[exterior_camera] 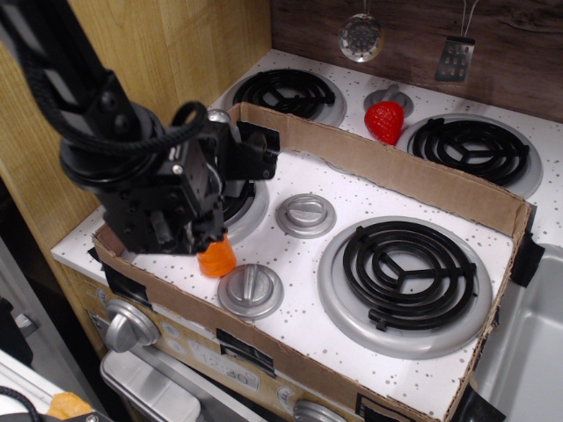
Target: Right pepper shaker
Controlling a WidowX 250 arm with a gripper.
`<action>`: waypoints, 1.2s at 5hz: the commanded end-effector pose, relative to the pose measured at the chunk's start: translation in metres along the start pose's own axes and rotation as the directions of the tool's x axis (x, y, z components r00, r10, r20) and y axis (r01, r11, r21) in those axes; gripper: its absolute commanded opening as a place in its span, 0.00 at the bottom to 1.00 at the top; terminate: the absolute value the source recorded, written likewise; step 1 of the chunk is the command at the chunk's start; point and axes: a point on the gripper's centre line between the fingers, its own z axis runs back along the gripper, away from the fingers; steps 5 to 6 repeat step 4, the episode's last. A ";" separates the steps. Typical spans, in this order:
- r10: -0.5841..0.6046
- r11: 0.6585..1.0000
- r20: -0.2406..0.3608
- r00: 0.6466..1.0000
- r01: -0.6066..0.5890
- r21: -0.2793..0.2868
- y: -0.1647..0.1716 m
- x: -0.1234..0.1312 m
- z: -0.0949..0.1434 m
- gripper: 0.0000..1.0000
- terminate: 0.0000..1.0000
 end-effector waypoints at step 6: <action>-0.170 0.985 0.020 0.985 0.170 0.029 0.005 0.104 0.031 1.00 1.00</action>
